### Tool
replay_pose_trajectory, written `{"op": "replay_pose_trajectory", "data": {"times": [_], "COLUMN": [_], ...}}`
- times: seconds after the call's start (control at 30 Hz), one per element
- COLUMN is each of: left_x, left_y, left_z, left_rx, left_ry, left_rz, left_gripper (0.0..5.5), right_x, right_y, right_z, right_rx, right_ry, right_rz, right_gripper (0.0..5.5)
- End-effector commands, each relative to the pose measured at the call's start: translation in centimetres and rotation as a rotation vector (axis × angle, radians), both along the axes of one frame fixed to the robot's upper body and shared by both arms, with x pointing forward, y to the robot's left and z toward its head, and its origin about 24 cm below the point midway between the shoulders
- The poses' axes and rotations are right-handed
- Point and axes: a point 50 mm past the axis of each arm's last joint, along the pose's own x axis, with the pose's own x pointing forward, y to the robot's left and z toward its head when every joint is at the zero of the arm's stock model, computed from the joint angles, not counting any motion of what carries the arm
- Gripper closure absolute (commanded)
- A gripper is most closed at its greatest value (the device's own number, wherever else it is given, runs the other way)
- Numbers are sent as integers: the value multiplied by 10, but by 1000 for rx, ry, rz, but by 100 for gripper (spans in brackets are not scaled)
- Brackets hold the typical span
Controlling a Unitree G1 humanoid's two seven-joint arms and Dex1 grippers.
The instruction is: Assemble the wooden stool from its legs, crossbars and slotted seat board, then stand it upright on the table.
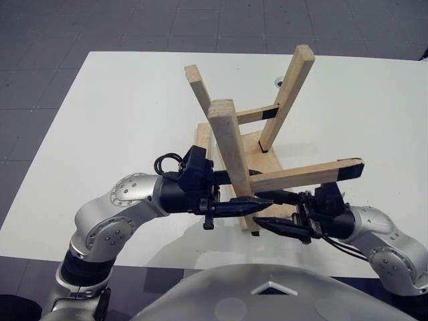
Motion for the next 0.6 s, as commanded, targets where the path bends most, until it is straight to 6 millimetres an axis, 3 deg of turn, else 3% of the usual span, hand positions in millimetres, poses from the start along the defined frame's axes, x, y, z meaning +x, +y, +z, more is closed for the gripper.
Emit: {"op": "replay_pose_trajectory", "data": {"times": [0.03,0.2,0.33,0.6], "left_x": [8,22,18,-5], "left_y": [7,26,28,16], "left_z": [0,-9,-15,-35], "left_rx": [12,58,28,-8], "left_ry": [-28,-172,-267,-231], "left_rz": [92,299,346,206], "left_gripper": [345,345,345,345], "right_x": [14,19,25,30], "right_y": [-17,-30,-41,-53], "right_z": [6,12,11,7], "right_rx": [-85,-121,-155,-227], "right_ry": [-54,-117,-159,-196], "right_rz": [-115,-178,-256,-311], "right_gripper": [207,113,38,34]}}
